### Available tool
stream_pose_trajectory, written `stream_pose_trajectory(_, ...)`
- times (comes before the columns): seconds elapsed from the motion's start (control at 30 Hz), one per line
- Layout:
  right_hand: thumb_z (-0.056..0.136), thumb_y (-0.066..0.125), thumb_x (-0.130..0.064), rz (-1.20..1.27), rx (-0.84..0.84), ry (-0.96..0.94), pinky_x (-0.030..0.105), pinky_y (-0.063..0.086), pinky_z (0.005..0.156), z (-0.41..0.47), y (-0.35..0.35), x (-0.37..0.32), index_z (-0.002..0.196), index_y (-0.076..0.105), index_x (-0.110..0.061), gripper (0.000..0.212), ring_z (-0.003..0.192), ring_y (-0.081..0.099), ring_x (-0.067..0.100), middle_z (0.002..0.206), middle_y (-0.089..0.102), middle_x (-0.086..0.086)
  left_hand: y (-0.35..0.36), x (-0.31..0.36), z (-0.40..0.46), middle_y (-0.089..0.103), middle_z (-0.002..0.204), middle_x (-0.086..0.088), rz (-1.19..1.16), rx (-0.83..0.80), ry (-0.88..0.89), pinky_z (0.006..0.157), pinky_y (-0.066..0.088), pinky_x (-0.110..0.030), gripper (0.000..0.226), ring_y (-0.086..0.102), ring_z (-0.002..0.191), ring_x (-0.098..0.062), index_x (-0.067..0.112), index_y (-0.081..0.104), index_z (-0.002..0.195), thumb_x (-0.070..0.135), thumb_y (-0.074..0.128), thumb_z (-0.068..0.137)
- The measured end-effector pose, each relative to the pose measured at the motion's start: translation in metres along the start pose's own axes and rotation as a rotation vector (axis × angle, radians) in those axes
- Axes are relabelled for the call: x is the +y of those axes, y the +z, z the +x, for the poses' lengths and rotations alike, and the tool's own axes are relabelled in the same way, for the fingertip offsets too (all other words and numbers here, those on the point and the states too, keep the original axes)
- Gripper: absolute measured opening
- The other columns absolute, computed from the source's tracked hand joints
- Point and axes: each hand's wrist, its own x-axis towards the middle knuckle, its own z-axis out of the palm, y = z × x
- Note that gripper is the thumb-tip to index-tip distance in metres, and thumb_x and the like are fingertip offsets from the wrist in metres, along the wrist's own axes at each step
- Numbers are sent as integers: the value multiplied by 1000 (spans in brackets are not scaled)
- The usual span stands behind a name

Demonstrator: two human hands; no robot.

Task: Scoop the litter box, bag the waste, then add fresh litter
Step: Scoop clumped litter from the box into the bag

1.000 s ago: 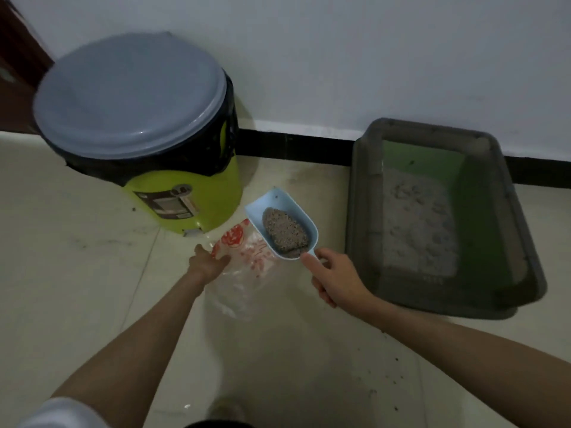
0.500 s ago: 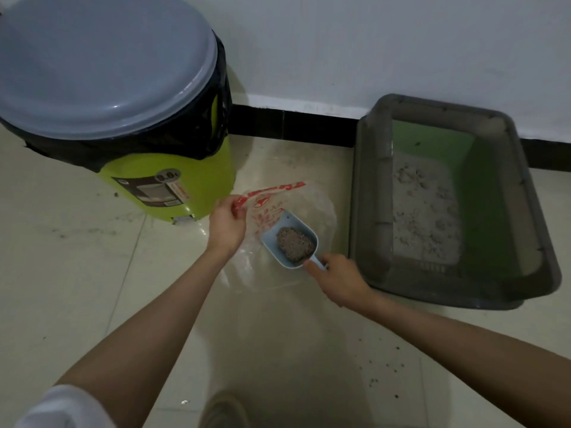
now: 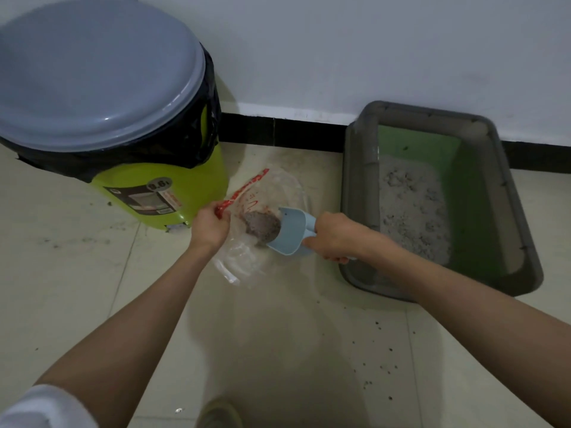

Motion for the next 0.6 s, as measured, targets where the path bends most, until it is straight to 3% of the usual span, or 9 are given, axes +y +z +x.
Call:
stream_pose_trajectory(0.07,94,47,-20,-100,34,-18,25,41,50,-7,-9,-1,71,45,-3,29,55,49,18,63,47,3,0,5,-2,63,110,-22,46,-5,4,84,45,-37,30,58,101,-38,1,57,120,10,49,92)
stream_pose_trajectory(0.17,93,50,-24,-197,102,-48,28,39,62,-19,-22,-1,94,47,-11,13,72,47,20,75,43,2,-3,13,-7,57,120,-23,125,-12,55,92,41,-38,36,52,111,-38,1,52,126,11,48,92)
stream_pose_trajectory(0.27,91,53,-29,-81,178,-65,23,35,47,-30,-42,8,87,49,-9,21,58,47,16,65,44,-1,-4,26,-15,49,127,-22,248,-25,159,98,38,-40,39,47,118,-36,3,47,130,12,46,92)
stream_pose_trajectory(0.4,92,52,-30,181,288,-64,21,44,43,-55,-79,46,87,66,-3,31,43,51,15,58,59,5,1,62,-25,49,124,-20,268,-39,356,98,35,-36,38,47,116,-33,3,48,130,9,44,93)
stream_pose_trajectory(0.6,96,48,-32,456,554,14,20,40,45,-89,-100,128,76,59,-10,32,46,48,13,60,56,4,40,136,-38,46,134,-15,351,-119,615,106,30,-34,39,42,125,-27,5,45,132,20,41,97)
